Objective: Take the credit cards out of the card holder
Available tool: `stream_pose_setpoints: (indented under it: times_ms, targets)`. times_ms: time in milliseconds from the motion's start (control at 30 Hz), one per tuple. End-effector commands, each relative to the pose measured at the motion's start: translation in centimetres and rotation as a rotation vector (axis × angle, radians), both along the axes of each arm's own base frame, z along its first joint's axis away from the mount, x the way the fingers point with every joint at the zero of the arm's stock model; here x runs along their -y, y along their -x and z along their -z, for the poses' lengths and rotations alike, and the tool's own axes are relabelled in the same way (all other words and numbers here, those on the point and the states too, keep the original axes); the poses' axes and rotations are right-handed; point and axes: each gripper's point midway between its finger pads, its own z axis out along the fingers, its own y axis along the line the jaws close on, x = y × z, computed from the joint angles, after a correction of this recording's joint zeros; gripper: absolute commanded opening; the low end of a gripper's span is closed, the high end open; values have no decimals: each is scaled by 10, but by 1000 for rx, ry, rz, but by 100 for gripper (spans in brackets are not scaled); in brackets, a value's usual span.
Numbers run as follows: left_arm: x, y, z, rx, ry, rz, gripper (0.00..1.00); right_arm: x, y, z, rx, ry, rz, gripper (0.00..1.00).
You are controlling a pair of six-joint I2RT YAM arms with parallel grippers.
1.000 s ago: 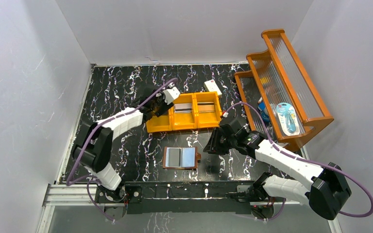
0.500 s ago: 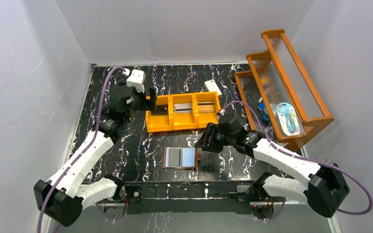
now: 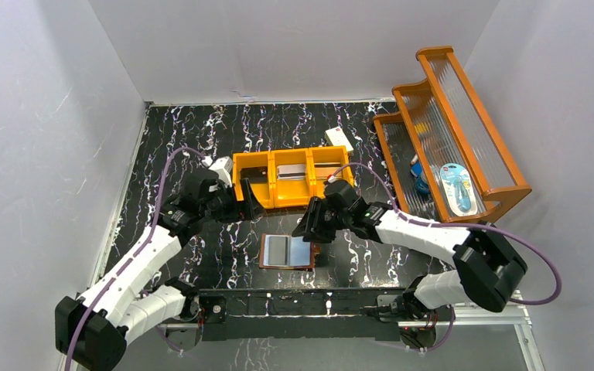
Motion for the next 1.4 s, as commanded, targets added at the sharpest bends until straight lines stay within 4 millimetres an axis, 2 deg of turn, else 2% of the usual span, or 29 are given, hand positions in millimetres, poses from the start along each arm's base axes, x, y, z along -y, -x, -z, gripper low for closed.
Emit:
stream_pose_setpoints:
  times_ms: [0,200,300,500,667,867,933,1067,1133,1367]
  targets:
    - [20,25,12,-192,136,21,79,-28,-2,-8,4,-66,-10,52]
    - [28,39,29,-297,171,51,76,-47,7,15,-37,-30,-44,50]
    - [31,51,38,-347,188,85,75,-56,7,20,-44,-17,-52,48]
    - [33,63,46,-391,205,115,70,-59,4,32,-53,11,-51,43]
    - [33,64,56,-425,193,119,68,-52,10,54,-90,60,-58,40]
    - [43,71,62,-454,178,178,69,-40,21,82,-152,100,-52,37]
    - [46,72,65,-456,160,192,66,-36,23,88,-162,111,-43,36]
    - [49,74,76,-462,106,235,49,-30,25,91,-170,125,-23,33]
    - [47,72,83,-475,68,236,44,-30,25,92,-170,129,-21,33]
    - [42,61,102,-487,-38,210,44,-29,26,96,-179,132,-22,31]
